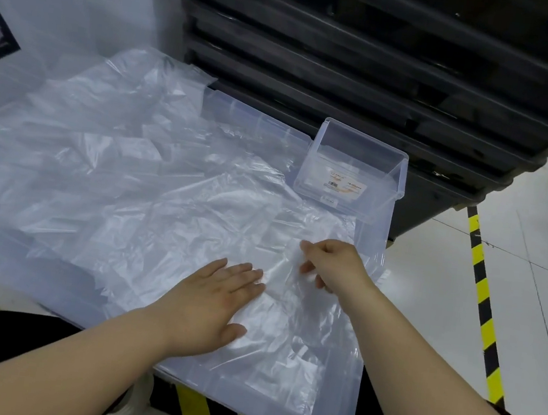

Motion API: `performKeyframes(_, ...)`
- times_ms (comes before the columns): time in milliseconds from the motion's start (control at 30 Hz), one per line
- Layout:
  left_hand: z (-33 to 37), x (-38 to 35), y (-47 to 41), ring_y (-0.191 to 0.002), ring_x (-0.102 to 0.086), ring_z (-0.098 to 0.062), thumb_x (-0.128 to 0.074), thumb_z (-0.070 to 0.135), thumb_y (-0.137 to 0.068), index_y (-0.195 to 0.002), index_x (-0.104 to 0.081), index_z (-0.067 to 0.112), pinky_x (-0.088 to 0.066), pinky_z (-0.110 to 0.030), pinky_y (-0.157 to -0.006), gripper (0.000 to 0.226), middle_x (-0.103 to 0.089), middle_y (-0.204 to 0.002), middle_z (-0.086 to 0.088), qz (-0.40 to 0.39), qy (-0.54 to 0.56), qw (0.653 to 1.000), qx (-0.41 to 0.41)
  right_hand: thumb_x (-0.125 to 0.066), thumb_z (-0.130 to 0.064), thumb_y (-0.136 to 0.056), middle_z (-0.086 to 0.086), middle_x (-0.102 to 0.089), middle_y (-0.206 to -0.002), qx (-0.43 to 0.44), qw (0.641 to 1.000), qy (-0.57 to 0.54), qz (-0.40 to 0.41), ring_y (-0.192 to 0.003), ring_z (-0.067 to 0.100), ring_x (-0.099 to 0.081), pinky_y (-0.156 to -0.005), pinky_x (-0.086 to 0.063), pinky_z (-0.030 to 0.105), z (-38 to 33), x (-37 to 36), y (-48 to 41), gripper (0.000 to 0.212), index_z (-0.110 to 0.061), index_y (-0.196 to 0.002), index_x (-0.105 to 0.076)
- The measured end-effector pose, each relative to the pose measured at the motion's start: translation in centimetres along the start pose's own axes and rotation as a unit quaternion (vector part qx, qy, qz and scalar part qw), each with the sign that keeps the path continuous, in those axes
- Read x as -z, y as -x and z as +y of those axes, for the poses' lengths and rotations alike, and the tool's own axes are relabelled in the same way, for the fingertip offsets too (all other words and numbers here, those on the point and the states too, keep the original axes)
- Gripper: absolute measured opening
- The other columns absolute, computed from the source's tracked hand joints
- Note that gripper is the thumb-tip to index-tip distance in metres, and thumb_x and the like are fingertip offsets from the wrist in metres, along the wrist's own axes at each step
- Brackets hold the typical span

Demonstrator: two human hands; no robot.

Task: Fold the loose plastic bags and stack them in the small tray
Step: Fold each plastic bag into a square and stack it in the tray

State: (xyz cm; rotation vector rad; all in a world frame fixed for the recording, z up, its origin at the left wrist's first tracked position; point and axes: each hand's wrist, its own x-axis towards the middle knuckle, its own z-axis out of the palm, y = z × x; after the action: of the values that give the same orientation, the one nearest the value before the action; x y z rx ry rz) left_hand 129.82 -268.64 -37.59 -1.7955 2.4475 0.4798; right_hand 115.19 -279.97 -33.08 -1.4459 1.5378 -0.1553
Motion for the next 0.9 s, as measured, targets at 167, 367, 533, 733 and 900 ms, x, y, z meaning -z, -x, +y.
performKeyframes(167, 0.0, 0.3, 0.2, -0.131, -0.036, -0.007, -0.016, 0.054, -0.069, -0.131, -0.051, 0.02, -0.013, -0.027, -0.106, 0.079, -0.037, -0.143, 0.002, 0.012, -0.009, 1.0, 0.005, -0.059, -0.029, -0.088, -0.005, -0.054, -0.058, 0.002, 0.997, 0.066, -0.041, -0.051, 0.005, -0.043, -0.049, -0.033, 0.016, 1.2, -1.7, 0.6, 0.031, -0.016, -0.061, -0.052)
performKeyframes(367, -0.4, -0.6, 0.1, -0.105, -0.063, -0.011, -0.033, 0.05, -0.071, -0.11, -0.067, 0.024, -0.037, -0.024, -0.098, 0.059, -0.065, -0.117, 0.004, 0.031, -0.025, 0.999, -0.013, -0.057, -0.011, -0.086, -0.005, -0.054, -0.059, 0.024, 0.993, 0.104, -0.044, -0.052, 0.006, -0.044, -0.053, -0.036, 0.017, 1.7, -2.1, 0.5, 0.031, -0.015, -0.056, -0.049)
performKeyframes(533, 0.4, -0.4, -0.6, -0.137, 0.01, -0.001, -0.003, 0.058, -0.073, -0.147, -0.014, 0.029, 0.021, -0.018, -0.103, 0.08, 0.008, -0.148, 0.015, 0.005, -0.004, 1.0, -0.023, -0.059, -0.004, -0.081, -0.004, -0.051, -0.06, 0.028, 0.991, 0.116, -0.052, -0.056, 0.007, -0.044, -0.056, -0.037, 0.018, 2.0, -1.8, 0.5, 0.029, -0.015, -0.056, -0.047)
performKeyframes(733, 0.2, -0.5, -1.1, -0.108, -0.062, -0.01, -0.027, 0.044, -0.075, -0.108, -0.068, 0.03, -0.038, -0.024, -0.092, 0.054, -0.064, -0.119, 0.006, 0.097, 0.009, 0.995, -0.037, -0.058, -0.01, -0.083, -0.004, -0.048, -0.066, 0.044, 0.963, 0.259, -0.066, -0.072, 0.016, -0.051, -0.055, -0.037, 0.02, 2.1, -1.2, 0.6, 0.028, -0.017, -0.06, -0.044)
performKeyframes(900, 0.0, -1.3, -1.9, -0.086, -0.069, -0.009, -0.047, 0.037, -0.072, -0.084, -0.075, 0.032, -0.054, -0.021, -0.066, 0.031, -0.072, -0.095, 0.01, 0.176, 0.015, 0.982, -0.073, -0.058, -0.015, -0.085, -0.003, -0.051, -0.076, 0.065, 0.976, 0.205, -0.032, -0.079, 0.014, -0.05, -0.063, -0.039, 0.023, 2.6, -0.8, 1.4, 0.019, -0.016, -0.068, -0.049)
